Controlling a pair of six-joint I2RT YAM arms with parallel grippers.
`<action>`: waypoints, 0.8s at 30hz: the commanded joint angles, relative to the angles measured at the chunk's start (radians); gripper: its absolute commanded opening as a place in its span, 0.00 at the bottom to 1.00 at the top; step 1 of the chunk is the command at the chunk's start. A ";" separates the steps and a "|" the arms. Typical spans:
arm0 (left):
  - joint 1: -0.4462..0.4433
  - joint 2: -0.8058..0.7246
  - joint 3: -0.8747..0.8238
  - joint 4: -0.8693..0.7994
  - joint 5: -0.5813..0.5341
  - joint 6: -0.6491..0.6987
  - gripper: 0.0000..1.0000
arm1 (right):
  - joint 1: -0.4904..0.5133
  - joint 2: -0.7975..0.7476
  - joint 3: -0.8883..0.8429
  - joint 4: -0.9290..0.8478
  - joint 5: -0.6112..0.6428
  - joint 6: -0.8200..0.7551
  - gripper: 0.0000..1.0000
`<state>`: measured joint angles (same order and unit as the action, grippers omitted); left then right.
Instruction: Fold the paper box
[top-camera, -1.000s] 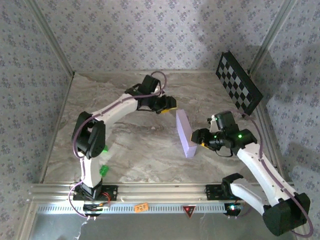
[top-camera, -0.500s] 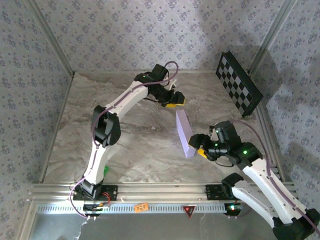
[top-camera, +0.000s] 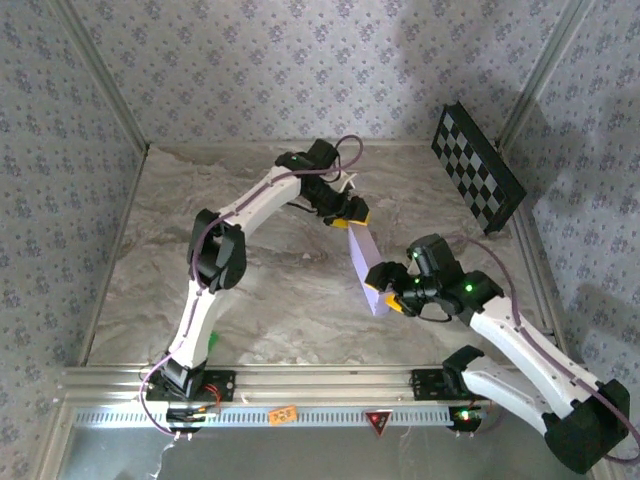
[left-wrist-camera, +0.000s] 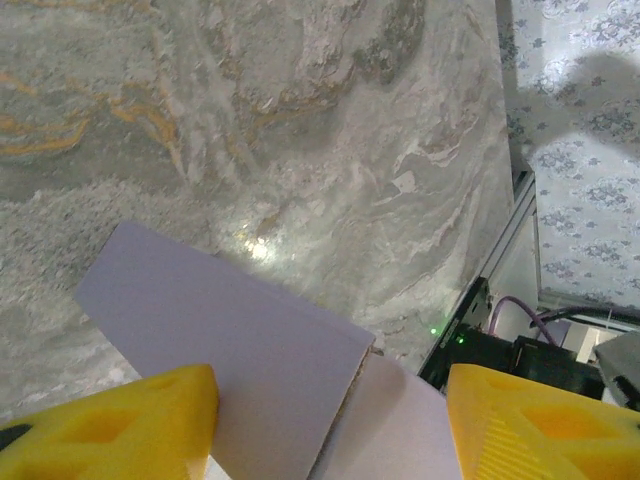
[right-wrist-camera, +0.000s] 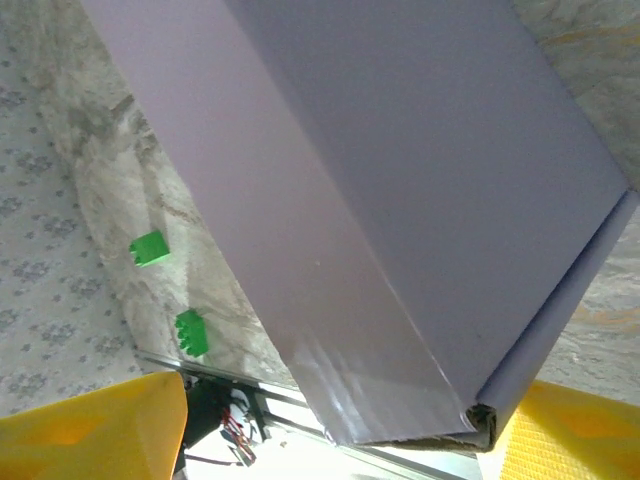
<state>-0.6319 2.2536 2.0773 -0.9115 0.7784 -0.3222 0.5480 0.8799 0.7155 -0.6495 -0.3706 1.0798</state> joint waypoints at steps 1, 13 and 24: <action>-0.007 -0.115 -0.119 -0.002 0.059 0.001 0.62 | -0.036 0.058 0.079 -0.027 0.048 -0.126 0.75; 0.078 -0.433 -0.593 0.184 -0.059 -0.074 0.62 | -0.070 0.430 0.312 0.095 -0.019 -0.484 0.73; 0.093 -0.640 -0.772 0.200 -0.190 -0.108 0.66 | 0.038 0.608 0.508 0.083 0.047 -0.668 0.73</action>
<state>-0.4992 1.6596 1.3323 -0.7296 0.4786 -0.4129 0.5266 1.4910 1.1839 -0.6746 -0.2619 0.4862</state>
